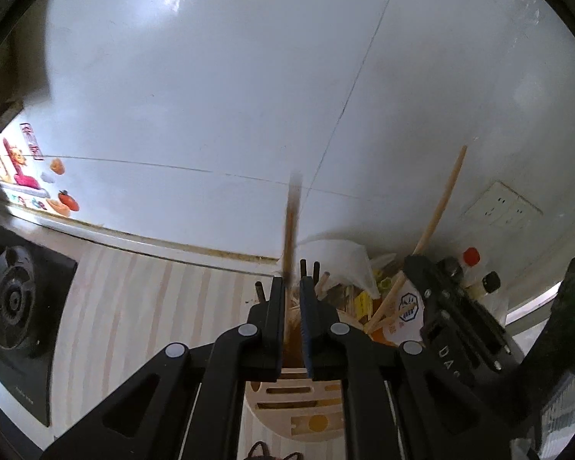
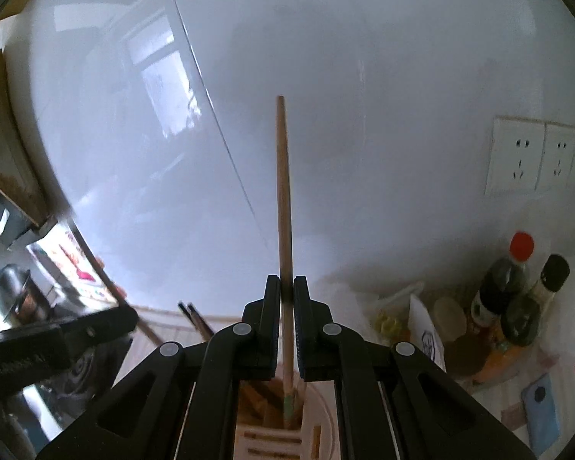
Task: Organize utensils
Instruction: 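Lower both chopsticks into the holder slots and open both tools, then grasp a light wooden chopstick with left tool while right tool grasps a dark one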
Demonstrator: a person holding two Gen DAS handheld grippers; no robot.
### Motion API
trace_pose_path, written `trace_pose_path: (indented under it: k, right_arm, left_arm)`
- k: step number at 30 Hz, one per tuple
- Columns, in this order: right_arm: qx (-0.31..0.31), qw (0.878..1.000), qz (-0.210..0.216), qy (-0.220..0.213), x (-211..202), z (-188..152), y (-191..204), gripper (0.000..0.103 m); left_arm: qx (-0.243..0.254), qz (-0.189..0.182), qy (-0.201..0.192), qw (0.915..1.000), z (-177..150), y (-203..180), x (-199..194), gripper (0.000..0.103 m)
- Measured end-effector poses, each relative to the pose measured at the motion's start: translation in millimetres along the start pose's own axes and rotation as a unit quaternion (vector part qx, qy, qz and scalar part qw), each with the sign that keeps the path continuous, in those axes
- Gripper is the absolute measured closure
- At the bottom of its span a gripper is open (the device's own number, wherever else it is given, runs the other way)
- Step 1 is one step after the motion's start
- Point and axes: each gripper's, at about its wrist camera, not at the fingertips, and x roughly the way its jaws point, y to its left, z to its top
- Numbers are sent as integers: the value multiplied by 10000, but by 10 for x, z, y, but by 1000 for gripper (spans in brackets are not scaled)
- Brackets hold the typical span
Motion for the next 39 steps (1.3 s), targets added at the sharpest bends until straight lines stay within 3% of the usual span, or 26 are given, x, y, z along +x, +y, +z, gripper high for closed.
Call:
trace_pose_path:
  k: [2,3,5,7,9,11,13,23,27,33,36,39]
  right_arm:
    - [47,10000,14,25,-77,13,-28,75]
    - [60,10000,16,14,-121,23,-37,72]
    - [85,9999,-31,-44,-264,42,-51,72]
    - [125,9999,-109,-49,-443,46,-152,72]
    - [171,9995,-247,-19,-567,23,-231,69]
    - [285,9990,-341,27,-711,-40,-342,65]
    - [399,9976,-544,143,-846,-130,-438,60]
    - [996,9843,-1107,943,-1067,-913,-1186,33]
    - [1035,9749,-1385,1406,-1021,-1284,-1520,33]
    - [1154,9500,-1730,2330,-811,-1789,-2011,33]
    - [1238,9334,-1760,2871,-622,-2062,-2210,34]
    - [1494,9107,-1647,3482,-408,-2389,-2388,41]
  left_arm:
    - [79,130,-204,9997,-11,-63,-141,87]
    - [119,215,-293,9993,-16,-71,-212,81]
    - [122,360,-467,9982,-46,-63,-357,51]
    - [114,527,-591,9968,-90,-14,-428,33]
    - [121,706,-677,9951,-165,22,-498,27]
    - [110,859,-703,9938,-254,66,-521,8]
    - [98,1029,-757,9918,-381,111,-544,0]
    - [235,1271,-83,9916,-1114,108,-229,0]
    - [292,1339,371,9899,-1486,22,19,0]
    - [529,1385,954,9843,-1957,-236,421,0]
    - [740,1412,1337,9781,-2210,-395,677,0]
    - [968,1375,1789,9694,-2481,-556,944,0]
